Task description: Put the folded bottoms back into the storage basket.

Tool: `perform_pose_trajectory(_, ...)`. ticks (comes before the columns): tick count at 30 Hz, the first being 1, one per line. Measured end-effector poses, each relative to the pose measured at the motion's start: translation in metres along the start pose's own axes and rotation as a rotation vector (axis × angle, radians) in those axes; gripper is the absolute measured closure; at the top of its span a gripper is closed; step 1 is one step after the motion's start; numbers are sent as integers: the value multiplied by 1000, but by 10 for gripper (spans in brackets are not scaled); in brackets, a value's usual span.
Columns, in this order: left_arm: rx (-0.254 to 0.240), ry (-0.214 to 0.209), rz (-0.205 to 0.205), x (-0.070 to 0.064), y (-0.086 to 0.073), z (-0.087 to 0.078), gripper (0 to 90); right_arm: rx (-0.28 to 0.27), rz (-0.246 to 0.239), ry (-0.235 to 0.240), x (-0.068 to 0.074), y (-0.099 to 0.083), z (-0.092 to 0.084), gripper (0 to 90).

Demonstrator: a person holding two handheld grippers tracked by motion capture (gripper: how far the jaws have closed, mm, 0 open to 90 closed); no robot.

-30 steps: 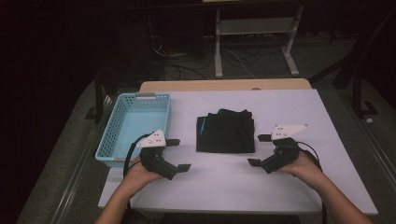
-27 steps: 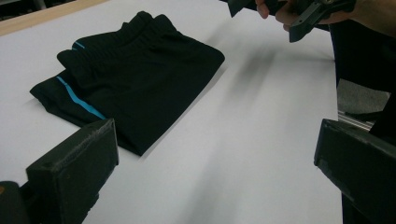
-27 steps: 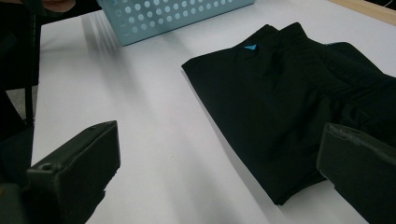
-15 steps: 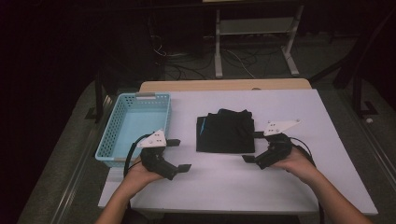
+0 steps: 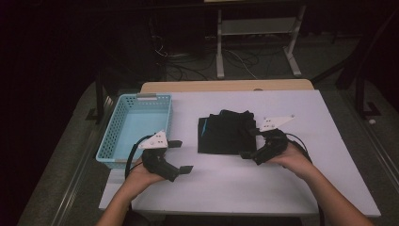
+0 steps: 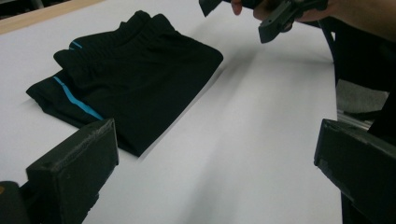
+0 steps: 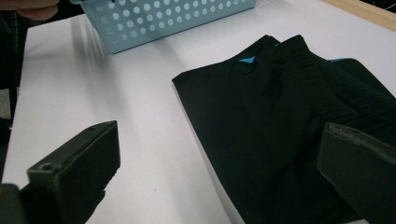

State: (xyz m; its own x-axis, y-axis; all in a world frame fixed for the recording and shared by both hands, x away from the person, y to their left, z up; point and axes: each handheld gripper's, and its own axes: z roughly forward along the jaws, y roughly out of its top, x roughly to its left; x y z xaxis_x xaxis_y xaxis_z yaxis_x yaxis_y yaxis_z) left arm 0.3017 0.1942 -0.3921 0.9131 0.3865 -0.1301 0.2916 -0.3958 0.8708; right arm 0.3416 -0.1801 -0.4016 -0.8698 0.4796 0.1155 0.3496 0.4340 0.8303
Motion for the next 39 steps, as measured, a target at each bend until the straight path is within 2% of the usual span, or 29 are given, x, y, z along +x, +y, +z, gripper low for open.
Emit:
perform_pose_trajectory(18, 1, 2, -1, 0, -1, 0, 0, 2, -8, 10, -7, 14, 18, 4)
perform_pose_trajectory(21, 2, 2, 1, 0, -1, 0, 0, 2, -14, 26, -8, 17, 21, 56)
perform_pose_trajectory(26, 1, 3, 1, 0, -1, 0, 0, 5, -7, 32, -10, 20, 25, 87)
perform_pose_trajectory(28, 1, 3, 0, 0, -1, 0, 0, 22, -1, 59, -13, 21, 28, 146)
perform_pose_trajectory(33, 1, 3, 1, 0, -1, 0, 0, 42, 3, 72, -13, 21, 33, 166)
perform_pose_trajectory(35, 1, 3, 1, 0, -1, 0, 0, 54, -5, 66, -13, 20, 35, 206)
perform_pose_trajectory(38, 0, 2, 0, 0, -1, 0, 0, 56, -1, 66, -15, 18, 38, 314)
perform_pose_trajectory(39, 1, 2, 1, 0, -1, 0, 0, 56, -1, 66, -15, 18, 38, 314)
